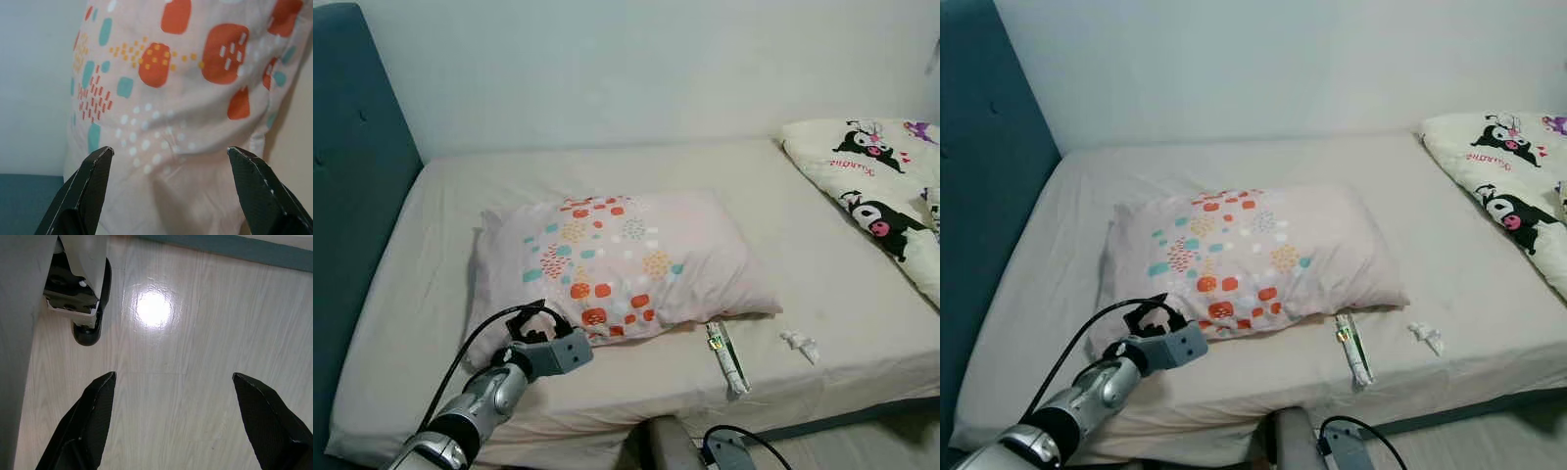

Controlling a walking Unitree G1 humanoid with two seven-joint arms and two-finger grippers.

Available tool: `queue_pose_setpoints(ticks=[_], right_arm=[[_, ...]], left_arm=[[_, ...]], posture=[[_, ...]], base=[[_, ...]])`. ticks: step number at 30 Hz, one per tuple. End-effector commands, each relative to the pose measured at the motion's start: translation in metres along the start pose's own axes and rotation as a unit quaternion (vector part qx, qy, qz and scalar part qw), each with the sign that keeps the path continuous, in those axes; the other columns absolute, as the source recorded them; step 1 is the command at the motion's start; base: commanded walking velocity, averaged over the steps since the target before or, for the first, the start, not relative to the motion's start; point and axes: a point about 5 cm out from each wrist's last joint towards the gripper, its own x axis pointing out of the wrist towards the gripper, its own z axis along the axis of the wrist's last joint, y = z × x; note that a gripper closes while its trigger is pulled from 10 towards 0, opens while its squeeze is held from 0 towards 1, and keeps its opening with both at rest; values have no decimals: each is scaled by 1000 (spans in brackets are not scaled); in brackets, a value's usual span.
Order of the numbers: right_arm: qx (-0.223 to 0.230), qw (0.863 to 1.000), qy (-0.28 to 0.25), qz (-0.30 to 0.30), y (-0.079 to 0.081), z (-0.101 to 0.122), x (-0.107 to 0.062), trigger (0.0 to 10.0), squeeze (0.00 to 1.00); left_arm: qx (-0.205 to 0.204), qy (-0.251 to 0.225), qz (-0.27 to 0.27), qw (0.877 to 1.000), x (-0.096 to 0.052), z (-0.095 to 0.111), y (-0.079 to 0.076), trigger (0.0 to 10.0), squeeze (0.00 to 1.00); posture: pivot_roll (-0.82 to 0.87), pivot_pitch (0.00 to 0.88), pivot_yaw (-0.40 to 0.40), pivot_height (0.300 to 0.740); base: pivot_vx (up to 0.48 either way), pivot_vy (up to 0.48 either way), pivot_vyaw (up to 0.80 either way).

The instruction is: Clean up the room

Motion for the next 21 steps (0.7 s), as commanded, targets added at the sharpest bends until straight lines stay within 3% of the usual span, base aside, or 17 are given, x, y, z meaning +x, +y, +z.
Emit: queue_pose_setpoints(ticks=[1,7,17,21], right_arm=[[-14,999,8,38,22,-6,-1,10000,0],[-13,999,34,38,30,-23,-2,10000,0],[-4,998,54,40,41,-50,-5,10000,0],[-2,998,53,42,46,-61,-6,10000,0]], left_arm=[[16,7,-13,1000,-2,-1,-8,10000,0],[57,21,3,998,-10,-4,-23,10000,0],[74,24,46,996,-10,-4,-20,10000,0],[96,13,97,991,-4,-1,-5,10000,0]], posture=[[-120,125,-16,601],[-170,189,-23,601],[-213,299,-24,571],[-235,347,-35,556]], base=[[0,0,0],[0,0,0],[0,0,0],[0,0,0]])
